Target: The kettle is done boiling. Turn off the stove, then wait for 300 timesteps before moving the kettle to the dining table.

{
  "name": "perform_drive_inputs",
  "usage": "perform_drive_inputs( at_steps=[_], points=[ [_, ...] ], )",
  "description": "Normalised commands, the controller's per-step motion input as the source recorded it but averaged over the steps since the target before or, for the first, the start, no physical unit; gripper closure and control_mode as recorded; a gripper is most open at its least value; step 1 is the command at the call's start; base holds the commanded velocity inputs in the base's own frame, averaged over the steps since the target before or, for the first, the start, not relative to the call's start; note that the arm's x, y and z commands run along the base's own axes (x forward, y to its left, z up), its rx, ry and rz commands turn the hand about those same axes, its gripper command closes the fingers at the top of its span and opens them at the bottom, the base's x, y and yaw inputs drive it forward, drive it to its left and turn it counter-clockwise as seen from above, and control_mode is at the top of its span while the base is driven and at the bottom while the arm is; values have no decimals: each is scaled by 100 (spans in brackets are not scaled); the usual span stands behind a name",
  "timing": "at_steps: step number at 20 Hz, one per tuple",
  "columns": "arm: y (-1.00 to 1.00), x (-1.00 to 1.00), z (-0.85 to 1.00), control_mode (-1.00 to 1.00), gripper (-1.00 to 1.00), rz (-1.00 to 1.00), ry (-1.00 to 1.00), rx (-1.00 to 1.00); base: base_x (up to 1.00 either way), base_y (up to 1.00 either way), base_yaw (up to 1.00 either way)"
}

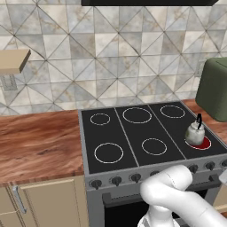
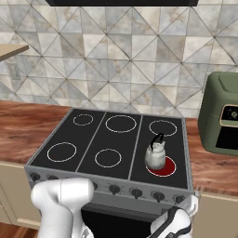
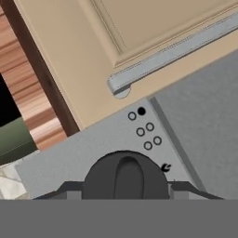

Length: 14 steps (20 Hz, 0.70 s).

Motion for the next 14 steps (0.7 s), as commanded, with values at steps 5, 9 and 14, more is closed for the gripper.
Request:
perform_drive_inputs(
  at_steps=[5, 9, 14],
  points=[
    [-24, 0, -9, -100, 100, 0, 2, 27, 0, 0, 0],
    [-19, 0, -8, -100, 100, 0, 3, 33, 0, 0, 0],
    [-16, 0, -3, -100, 100, 0, 4, 33, 0, 0, 0]
  ],
)
